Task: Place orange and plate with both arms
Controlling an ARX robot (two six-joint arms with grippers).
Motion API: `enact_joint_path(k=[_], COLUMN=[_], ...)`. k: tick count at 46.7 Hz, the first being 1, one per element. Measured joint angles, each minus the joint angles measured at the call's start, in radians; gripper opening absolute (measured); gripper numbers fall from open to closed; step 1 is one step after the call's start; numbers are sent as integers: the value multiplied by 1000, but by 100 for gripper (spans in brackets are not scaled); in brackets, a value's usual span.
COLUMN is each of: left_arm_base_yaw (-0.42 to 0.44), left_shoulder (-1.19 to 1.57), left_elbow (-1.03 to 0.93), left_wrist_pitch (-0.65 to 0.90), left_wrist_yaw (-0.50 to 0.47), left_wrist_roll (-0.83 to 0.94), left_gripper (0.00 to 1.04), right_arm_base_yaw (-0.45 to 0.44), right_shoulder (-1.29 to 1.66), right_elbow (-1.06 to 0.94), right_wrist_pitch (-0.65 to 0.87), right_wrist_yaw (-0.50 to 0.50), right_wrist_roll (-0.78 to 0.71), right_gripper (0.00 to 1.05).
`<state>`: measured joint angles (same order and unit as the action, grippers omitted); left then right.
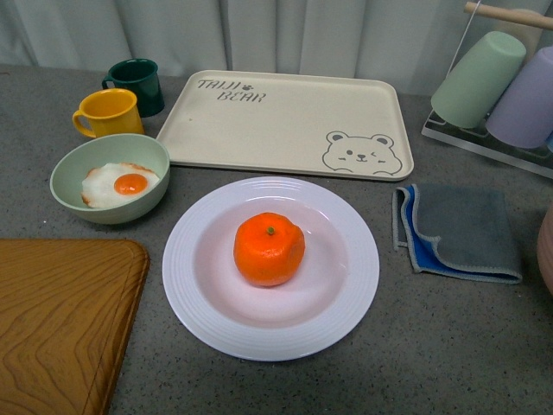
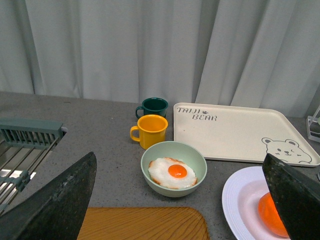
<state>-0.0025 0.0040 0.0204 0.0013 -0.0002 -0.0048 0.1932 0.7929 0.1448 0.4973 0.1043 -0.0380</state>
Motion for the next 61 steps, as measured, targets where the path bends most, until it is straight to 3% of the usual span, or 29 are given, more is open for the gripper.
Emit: enact_joint_path(k=[6, 14, 27, 34, 42, 48, 61], left_arm_base_yaw=[0, 0, 0, 0, 0, 0, 0], left_shoulder=[0, 0, 0, 0, 0, 0, 0], left_elbow=[0, 0, 0, 0, 0, 0, 0], left_wrist_pitch=[0, 0, 0, 0, 0, 0, 0], left_wrist_yaw=[0, 0, 0, 0, 0, 0, 0], left_wrist_roll=[0, 0, 0, 0, 0, 0, 0], left_gripper=[98, 98, 98, 98, 98, 98, 98], right_arm_base_yaw=[43, 61, 22, -30, -40, -26, 8], right_shoulder=[340, 633, 889, 1008, 1101, 1181, 1302], right_elbow=[93, 200, 391, 477, 529, 565, 617], right_wrist_pitch=[98, 55, -148, -256, -257, -167, -73], right_wrist_yaw=[-87, -208, -478, -704, -773, -842, -863], right_wrist_roll=[118, 260, 459, 522, 537, 600, 723], right_gripper=[95, 95, 95, 95, 95, 95, 95])
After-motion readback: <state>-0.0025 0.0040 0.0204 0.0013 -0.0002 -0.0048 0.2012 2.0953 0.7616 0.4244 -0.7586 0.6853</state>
